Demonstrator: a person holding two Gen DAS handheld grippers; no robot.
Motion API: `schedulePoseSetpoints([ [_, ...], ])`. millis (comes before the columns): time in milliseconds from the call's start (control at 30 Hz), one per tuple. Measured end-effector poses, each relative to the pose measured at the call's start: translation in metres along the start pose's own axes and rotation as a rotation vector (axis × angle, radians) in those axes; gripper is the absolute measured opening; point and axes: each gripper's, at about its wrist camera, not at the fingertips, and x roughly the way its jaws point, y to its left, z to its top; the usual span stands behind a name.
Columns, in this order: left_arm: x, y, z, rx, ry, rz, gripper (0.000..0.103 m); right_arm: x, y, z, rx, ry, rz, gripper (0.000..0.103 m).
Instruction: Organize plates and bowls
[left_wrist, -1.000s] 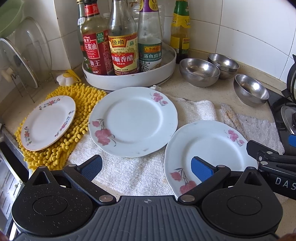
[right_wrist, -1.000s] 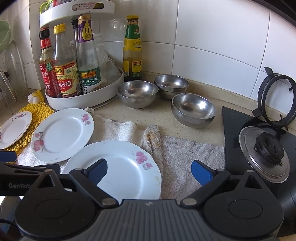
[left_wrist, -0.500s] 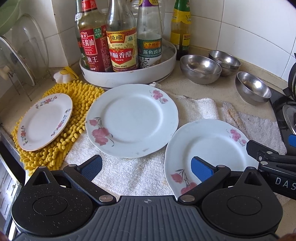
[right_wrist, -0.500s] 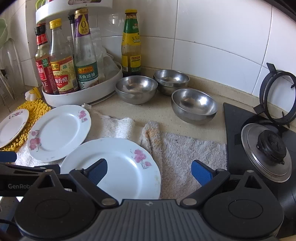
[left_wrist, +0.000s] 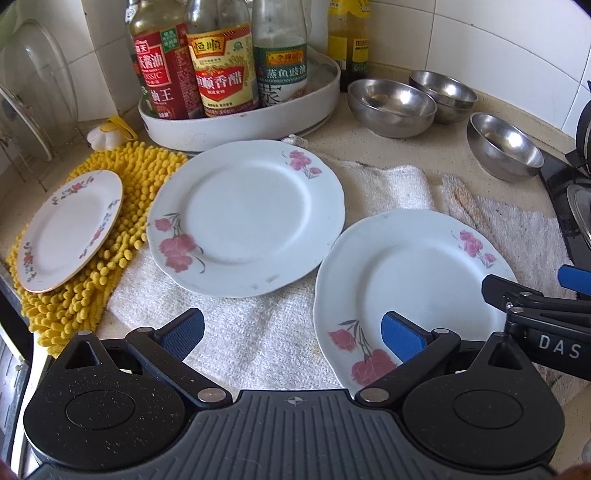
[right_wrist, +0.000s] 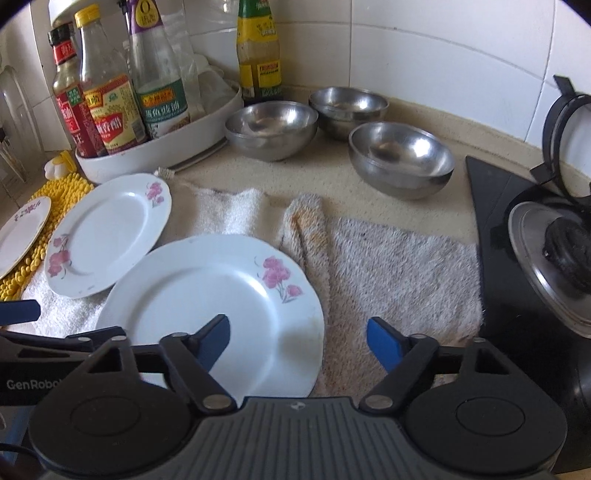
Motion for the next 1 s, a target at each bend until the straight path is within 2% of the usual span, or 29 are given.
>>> schedulePoseSetpoints([
  [167,0.009,-0.007,-0.001,0.022,0.023,-0.009,0.103,0.013,-0.003,-0.001,-0.022,0.044,0.031,0.069],
  [400,0.018,-0.013,-0.001,0.035,0.044,-0.028,0.102,0.02,-0.011,0.004,-0.022,0.059,0.096,0.068],
  [633,0.031,-0.006,-0.001,-0.054,0.084,-0.136,0.097,0.021,-0.015,0.005,-0.047,0.063,0.136,0.068],
  [767,0.031,-0.008,0.0,-0.049,0.073,-0.138,0.098,0.02,-0.018,0.006,-0.064,0.071,0.147,0.063],
  [900,0.031,-0.011,-0.001,-0.025,0.064,-0.131,0.098,0.018,-0.018,0.002,-0.088,0.06,0.168,0.063],
  [1000,0.031,-0.008,-0.004,-0.023,0.05,-0.144,0.099,0.015,-0.018,0.002,-0.093,0.066,0.186,0.053],
])
